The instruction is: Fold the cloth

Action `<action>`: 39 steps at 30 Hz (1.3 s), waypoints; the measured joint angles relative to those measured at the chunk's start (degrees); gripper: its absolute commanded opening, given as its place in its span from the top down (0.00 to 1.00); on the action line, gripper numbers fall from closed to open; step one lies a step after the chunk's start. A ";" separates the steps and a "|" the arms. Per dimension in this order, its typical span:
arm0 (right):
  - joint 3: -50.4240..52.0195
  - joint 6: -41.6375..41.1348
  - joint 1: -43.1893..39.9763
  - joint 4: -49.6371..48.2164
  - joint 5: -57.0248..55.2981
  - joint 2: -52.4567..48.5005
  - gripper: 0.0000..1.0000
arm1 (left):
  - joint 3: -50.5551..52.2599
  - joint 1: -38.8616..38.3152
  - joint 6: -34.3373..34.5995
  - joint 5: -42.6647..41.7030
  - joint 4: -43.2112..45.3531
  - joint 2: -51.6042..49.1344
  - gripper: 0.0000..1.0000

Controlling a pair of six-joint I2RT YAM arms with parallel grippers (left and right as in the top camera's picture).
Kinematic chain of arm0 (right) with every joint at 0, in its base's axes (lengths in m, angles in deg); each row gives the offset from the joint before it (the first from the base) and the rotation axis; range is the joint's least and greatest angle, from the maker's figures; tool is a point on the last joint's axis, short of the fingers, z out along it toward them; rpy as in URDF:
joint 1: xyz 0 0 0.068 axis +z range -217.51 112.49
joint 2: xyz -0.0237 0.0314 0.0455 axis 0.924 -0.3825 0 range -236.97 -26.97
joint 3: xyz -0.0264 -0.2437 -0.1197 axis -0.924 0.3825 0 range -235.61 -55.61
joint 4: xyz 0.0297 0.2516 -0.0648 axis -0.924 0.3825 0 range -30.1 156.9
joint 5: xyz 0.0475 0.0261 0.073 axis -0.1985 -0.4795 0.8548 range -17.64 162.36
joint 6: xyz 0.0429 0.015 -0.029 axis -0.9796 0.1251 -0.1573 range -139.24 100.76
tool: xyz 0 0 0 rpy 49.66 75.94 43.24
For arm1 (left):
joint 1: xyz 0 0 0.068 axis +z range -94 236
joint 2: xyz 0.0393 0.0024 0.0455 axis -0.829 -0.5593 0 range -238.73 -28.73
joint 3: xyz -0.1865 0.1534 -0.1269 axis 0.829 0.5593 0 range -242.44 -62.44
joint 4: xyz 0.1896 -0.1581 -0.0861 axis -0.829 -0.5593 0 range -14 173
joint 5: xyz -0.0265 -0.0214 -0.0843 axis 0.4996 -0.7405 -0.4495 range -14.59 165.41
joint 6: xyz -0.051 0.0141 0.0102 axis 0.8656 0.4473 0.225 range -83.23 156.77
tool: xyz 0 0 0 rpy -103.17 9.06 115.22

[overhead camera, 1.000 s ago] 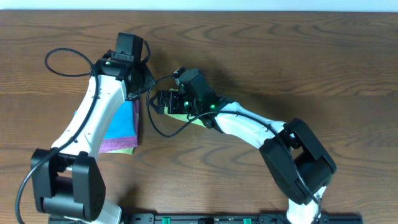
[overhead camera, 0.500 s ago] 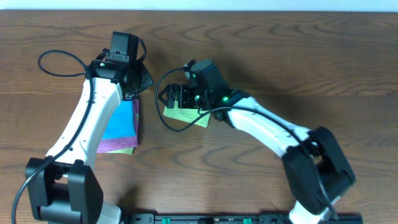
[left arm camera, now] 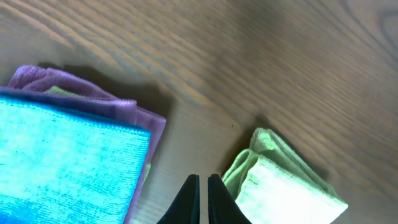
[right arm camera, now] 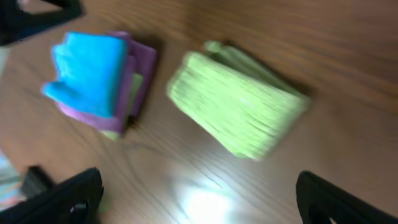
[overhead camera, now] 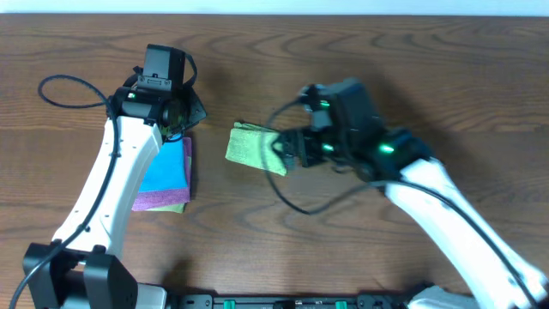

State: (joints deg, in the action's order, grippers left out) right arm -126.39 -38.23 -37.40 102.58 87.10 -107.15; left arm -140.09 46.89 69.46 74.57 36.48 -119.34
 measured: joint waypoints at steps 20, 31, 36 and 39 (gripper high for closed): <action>30.53 -3.13 -10.78 11.30 -16.11 60.63 0.01 | -0.02 0.00 0.04 -1.95 -2.82 6.10 0.94; 36.44 -9.05 -10.78 11.56 -37.03 66.71 0.01 | -0.02 0.00 0.04 -4.50 -3.13 9.84 0.94; 36.76 -9.27 -10.78 11.63 -43.58 66.71 0.01 | -0.02 0.00 0.04 -5.03 -5.14 11.23 0.94; 36.76 -9.31 -10.78 11.72 -45.20 66.71 0.01 | -0.02 0.00 0.31 -5.20 -7.10 12.11 0.94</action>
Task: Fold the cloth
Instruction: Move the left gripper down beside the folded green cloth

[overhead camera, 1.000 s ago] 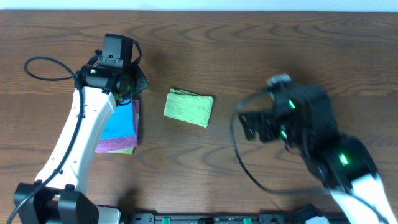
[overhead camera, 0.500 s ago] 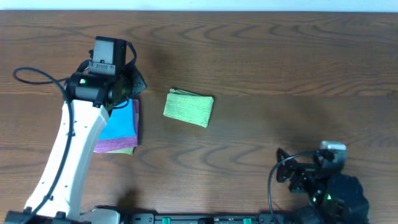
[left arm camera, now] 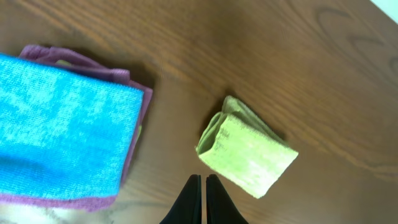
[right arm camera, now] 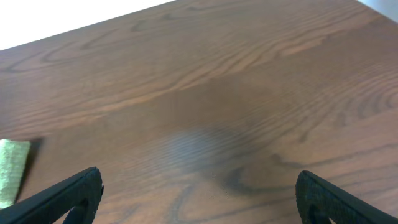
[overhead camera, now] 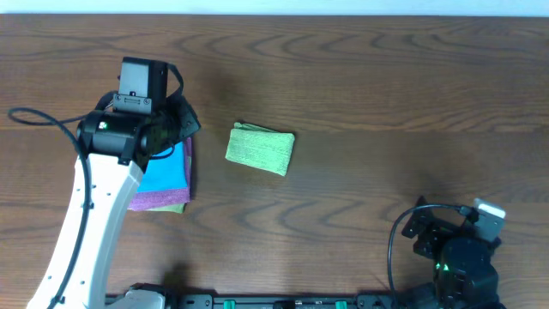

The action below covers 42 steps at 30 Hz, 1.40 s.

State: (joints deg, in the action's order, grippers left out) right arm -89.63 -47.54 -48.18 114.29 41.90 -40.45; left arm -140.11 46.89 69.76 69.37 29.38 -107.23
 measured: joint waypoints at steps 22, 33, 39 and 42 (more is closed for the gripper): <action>0.04 0.00 0.00 0.87 -1.49 0.00 0.01 | 28.68 0.00 18.60 -4.24 3.17 33.75 0.89; 0.04 0.00 0.00 0.94 -1.51 0.00 0.01 | 50.47 -4.92 36.28 -11.98 29.31 38.58 0.56; 0.04 0.00 0.00 0.94 -1.51 0.00 0.01 | 52.22 -11.08 42.86 -8.02 33.59 37.79 0.10; 0.07 0.00 0.00 0.96 -1.49 0.00 0.01 | 52.22 -12.41 44.35 -6.01 34.95 36.02 0.03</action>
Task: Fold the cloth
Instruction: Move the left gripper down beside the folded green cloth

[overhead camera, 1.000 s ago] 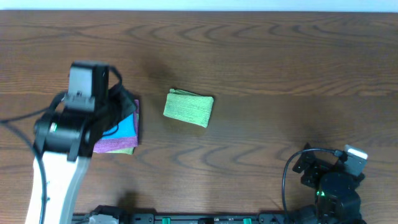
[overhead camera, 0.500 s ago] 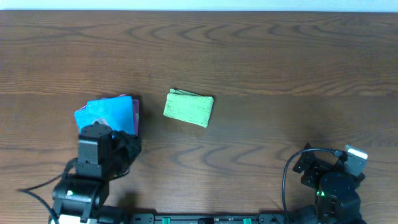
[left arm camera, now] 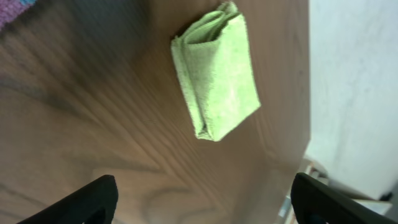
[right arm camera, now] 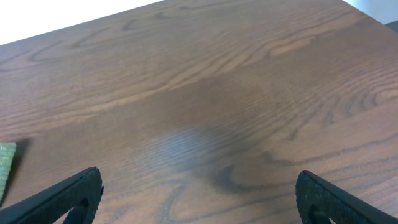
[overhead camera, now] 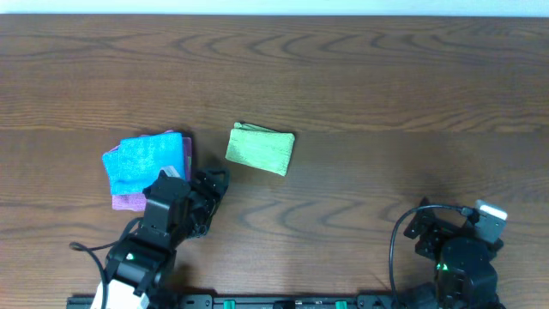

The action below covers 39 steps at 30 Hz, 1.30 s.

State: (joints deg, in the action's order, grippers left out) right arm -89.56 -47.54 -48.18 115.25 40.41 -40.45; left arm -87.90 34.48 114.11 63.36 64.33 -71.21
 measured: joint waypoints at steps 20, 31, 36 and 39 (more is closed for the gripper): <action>0.00 0.00 0.00 -0.04 -0.02 0.00 0.01 | 0.15 -0.46 3.87 1.53 25.11 -27.10 0.05; 0.00 -0.02 0.00 -0.04 -0.02 0.00 0.01 | 0.15 -0.46 4.44 1.75 34.71 -36.70 0.05; 0.00 0.00 0.00 -0.04 -0.02 0.00 0.01 | 0.15 -0.46 5.40 1.79 38.45 -40.89 0.05; 0.00 0.00 0.00 -0.04 -0.02 0.00 0.01 | 0.15 -0.46 5.66 1.79 40.89 -42.71 0.05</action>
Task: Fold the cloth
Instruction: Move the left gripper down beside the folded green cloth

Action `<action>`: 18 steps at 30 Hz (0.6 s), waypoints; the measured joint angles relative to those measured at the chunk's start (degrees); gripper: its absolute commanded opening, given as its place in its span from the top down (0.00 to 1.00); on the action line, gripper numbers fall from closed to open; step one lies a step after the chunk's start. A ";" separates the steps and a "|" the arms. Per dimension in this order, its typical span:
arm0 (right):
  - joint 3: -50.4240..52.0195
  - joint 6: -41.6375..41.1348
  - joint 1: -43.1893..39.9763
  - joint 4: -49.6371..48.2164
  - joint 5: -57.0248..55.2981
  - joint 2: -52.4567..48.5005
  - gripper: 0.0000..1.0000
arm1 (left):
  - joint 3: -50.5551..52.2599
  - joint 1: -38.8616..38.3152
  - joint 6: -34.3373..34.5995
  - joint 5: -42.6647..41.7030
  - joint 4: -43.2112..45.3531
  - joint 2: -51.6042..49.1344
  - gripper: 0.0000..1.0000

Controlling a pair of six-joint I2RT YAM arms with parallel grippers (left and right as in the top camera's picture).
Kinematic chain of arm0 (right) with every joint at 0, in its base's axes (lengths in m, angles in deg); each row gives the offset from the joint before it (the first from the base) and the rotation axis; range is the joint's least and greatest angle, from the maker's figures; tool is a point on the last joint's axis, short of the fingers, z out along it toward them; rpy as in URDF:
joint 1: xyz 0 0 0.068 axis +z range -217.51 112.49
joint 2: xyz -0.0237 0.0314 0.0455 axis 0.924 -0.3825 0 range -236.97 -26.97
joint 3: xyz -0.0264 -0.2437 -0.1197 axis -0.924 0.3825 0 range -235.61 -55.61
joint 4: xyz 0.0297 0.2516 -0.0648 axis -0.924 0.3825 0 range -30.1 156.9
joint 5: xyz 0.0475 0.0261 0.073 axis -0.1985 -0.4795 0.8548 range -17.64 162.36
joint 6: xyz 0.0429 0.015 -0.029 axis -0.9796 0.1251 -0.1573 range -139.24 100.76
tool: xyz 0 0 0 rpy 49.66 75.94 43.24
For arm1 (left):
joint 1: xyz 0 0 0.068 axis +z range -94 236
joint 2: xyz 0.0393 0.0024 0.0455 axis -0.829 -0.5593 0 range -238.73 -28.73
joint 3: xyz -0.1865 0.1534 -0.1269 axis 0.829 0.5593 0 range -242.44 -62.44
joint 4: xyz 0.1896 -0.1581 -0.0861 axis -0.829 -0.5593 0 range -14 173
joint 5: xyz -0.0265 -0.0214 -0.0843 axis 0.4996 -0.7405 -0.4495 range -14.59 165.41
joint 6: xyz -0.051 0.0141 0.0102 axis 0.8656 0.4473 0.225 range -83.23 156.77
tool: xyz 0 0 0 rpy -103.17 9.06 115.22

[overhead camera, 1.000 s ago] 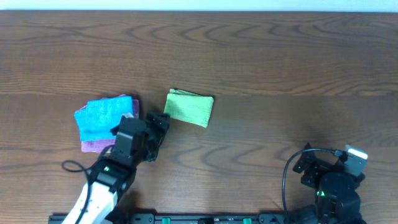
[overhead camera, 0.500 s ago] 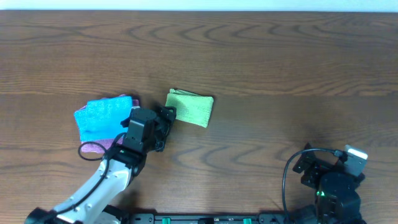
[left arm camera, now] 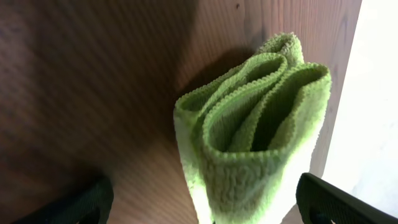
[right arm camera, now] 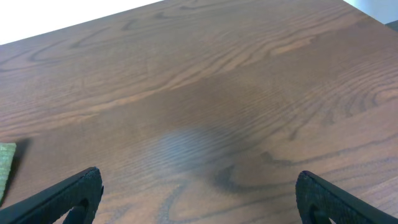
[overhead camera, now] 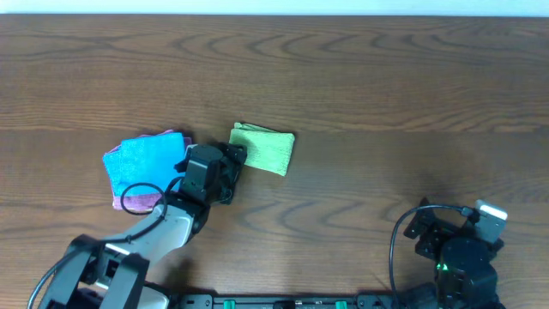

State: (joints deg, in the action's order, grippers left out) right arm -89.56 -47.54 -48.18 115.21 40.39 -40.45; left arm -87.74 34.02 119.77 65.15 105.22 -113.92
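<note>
The green cloth [overhead camera: 264,148] lies folded into a small thick pad mid-table. Its looped left end [left arm camera: 249,124] fills the left wrist view. My left gripper [overhead camera: 232,160] sits low at that end, open. Its fingers [left arm camera: 84,200] stand wide at the bottom corners, and the cloth's end reaches down between them [left arm camera: 205,208] without touching either. My right gripper [right arm camera: 199,199] is open over bare wood, and only a sliver of the green cloth [right arm camera: 5,169] shows at its left edge. The right arm [overhead camera: 455,253] rests at the front right.
A stack of folded cloths, blue [overhead camera: 137,159] over purple [overhead camera: 129,202], lies just left of the left arm. Dark wood table [overhead camera: 386,94] stretches behind and to the right. A cable loops beside the right arm's base.
My left gripper was back near the front edge with the green cloth at a distance. Now it is low against the cloth's left end, still open. The right arm has not moved.
First my left gripper was shut by the blue and purple stack, and the right was open over the folded green cloth. Then the right arm lay at the front right. Later the left arm stood open at the front edge. Now it is at the green cloth.
</note>
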 measured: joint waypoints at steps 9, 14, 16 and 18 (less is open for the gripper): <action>0.00 0.00 0.00 0.00 0.00 0.00 0.01 | 0.00 0.00 1.25 0.66 5.97 -2.84 0.00; 0.00 -0.02 0.00 0.00 0.00 0.00 0.01 | 0.02 0.00 1.22 0.09 8.04 -3.21 0.15; 0.00 -0.02 0.00 -0.02 0.00 0.00 0.01 | 0.02 0.00 0.74 -0.24 8.04 -3.21 0.16; 0.00 0.00 0.00 0.00 0.00 0.00 0.01 | -0.02 0.00 -0.09 -0.55 7.78 -3.21 0.16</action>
State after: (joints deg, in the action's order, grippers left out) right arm -89.56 -47.54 -48.18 115.21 40.39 -40.45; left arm -87.77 34.02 119.68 64.60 113.00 -117.13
